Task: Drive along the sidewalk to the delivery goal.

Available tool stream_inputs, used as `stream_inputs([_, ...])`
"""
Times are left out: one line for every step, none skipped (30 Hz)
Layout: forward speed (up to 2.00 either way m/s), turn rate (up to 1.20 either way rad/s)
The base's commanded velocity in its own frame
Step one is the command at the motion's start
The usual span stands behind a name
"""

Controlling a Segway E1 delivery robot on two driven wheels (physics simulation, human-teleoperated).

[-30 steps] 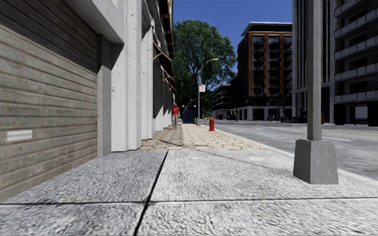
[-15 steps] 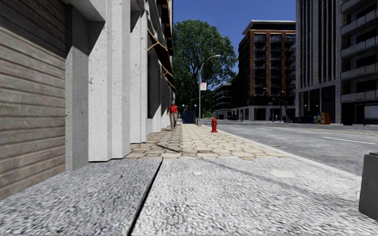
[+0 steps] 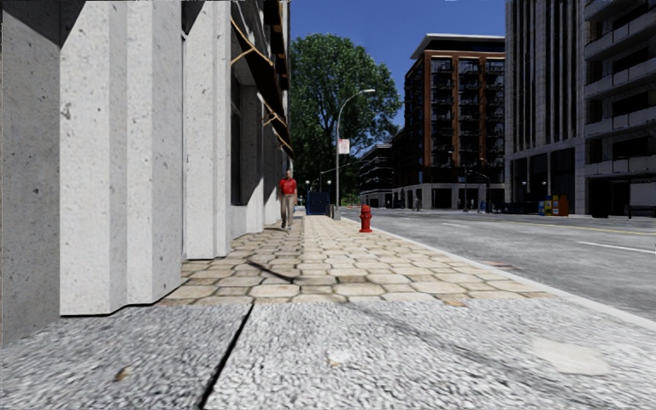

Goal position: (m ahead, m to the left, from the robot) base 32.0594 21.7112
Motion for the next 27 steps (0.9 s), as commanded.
stream_inputs([2.00,-0.30])
stream_inputs([2.00,-0.30])
stream_inputs([2.00,-0.30])
stream_inputs([2.00,-0.30])
stream_inputs([2.00,-0.30])
stream_inputs([2.00,-0.30])
stream_inputs([2.00,-0.30])
stream_inputs([2.00,-0.30])
stream_inputs([2.00,-0.30])
stream_inputs([2.00,-0.30])
stream_inputs([2.00,-0.30])
stream_inputs([2.00,-0.30])
stream_inputs([2.00,-0.30])
stream_inputs([2.00,-0.29])
stream_inputs([2.00,-0.24])
stream_inputs([2.00,-0.24])
stream_inputs([2.00,-0.09])
stream_inputs([2.00,0.00])
stream_inputs([2.00,0.00])
stream_inputs([2.00,0.00])
stream_inputs([2.00,0.00])
stream_inputs([2.00,0.00])
stream_inputs([2.00,0.00])
stream_inputs([2.00,0.00])
stream_inputs([2.00,0.00])
stream_inputs([2.00,0.00])
stream_inputs([2.00,0.00])
